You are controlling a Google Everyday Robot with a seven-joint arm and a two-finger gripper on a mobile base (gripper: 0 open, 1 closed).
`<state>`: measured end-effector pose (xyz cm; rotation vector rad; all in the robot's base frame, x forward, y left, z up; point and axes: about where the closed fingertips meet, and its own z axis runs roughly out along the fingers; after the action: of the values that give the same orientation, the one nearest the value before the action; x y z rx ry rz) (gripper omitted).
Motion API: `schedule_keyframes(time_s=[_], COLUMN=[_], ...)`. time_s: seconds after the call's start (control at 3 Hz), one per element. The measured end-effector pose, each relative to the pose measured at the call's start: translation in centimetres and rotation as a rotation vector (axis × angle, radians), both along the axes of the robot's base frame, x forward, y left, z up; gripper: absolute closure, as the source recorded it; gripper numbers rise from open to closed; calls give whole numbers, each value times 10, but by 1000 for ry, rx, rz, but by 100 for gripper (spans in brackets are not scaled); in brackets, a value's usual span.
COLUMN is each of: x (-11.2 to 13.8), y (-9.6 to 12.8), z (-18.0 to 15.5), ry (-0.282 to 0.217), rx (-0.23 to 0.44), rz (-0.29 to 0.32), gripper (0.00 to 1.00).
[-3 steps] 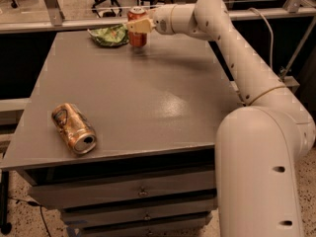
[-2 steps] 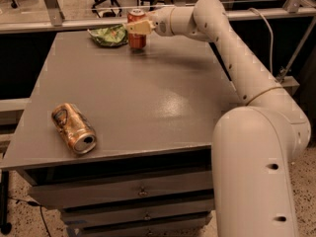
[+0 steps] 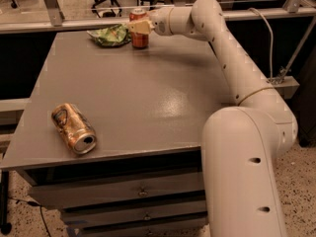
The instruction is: Move coke can near green jalapeno chip bag
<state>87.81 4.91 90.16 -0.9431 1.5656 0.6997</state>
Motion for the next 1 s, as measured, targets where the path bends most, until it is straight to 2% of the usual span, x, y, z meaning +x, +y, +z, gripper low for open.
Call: schedule_keyframes(time_s=[0.33, 0.67, 1.0], x=[2, 2, -4], y=[1, 1, -43], z=[-1, -1, 4], ry=[1, 0, -30], rx=[4, 4, 15], rz=[6, 6, -45], gripper=[0, 0, 0])
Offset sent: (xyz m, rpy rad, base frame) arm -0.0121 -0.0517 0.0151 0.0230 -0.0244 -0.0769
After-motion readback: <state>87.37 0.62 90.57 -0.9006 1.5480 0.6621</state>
